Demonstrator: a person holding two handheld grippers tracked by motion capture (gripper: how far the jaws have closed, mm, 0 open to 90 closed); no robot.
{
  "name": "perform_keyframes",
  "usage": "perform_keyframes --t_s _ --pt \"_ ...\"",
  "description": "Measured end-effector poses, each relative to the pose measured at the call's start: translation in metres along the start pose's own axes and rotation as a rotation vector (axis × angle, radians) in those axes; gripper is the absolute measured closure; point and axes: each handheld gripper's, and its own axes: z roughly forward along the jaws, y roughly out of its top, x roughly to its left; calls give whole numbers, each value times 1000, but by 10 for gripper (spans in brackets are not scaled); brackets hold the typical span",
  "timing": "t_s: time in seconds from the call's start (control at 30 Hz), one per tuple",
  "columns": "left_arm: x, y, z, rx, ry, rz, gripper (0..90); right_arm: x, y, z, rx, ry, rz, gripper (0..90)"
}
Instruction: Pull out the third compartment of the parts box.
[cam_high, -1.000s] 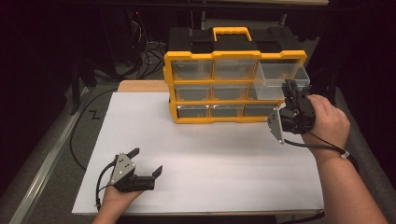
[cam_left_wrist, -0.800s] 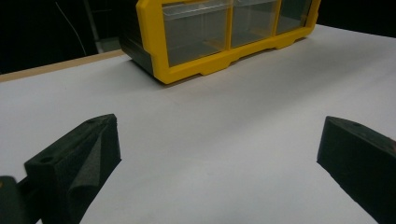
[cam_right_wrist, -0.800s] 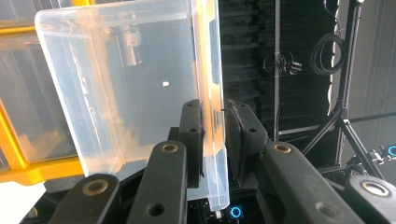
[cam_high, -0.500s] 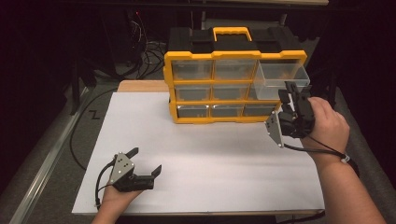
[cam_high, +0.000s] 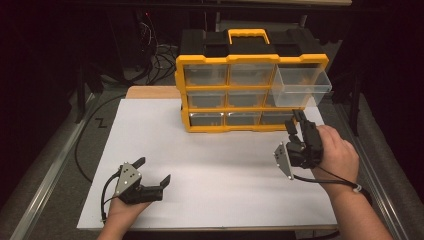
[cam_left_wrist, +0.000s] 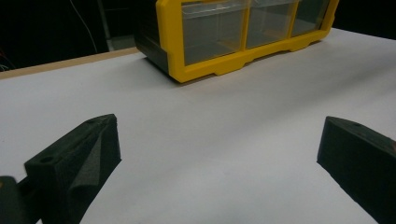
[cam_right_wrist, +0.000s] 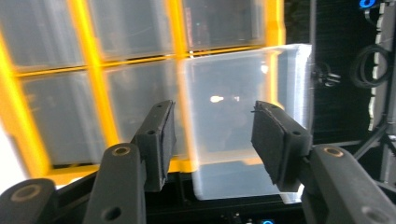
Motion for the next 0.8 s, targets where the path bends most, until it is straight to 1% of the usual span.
perform_keyframes --t_s 0.03,0.07,0.23,0.3,0.43,0.5,0.53,0.57,0.6,0.67,0.7,0.73,0.8 --pt "1 0 0 1 4 -2 3 4 0 -1 6 9 5 490" --pt "2 0 0 0 5 -4 4 12 0 -2 3 22 16 483" --pt "5 -1 1 3 14 -11 4 50 -3 -8 21 102 17 467" --pt "7 -1 2 4 16 -14 4 64 -4 -11 30 130 26 465" --pt "9 -2 3 7 19 -19 4 89 -8 -16 47 175 43 457" --pt "8 -2 3 9 17 -20 4 99 -11 -19 47 190 40 453" --pt "7 -2 3 12 15 -16 4 103 -13 -20 49 197 33 448" --pt "7 -2 4 14 15 -16 4 109 -16 -21 56 204 35 431" --pt "7 -3 4 16 15 -16 4 113 -19 -23 58 210 44 396" --pt "6 -3 4 20 15 -17 4 119 -26 -26 57 226 66 372" --pt "6 -3 5 20 15 -17 4 120 -28 -29 50 238 52 354" --pt "6 -3 5 22 15 -15 4 121 -30 -31 40 230 36 327" --pt "6 -3 5 25 18 -19 4 120 -31 -32 43 241 49 248"
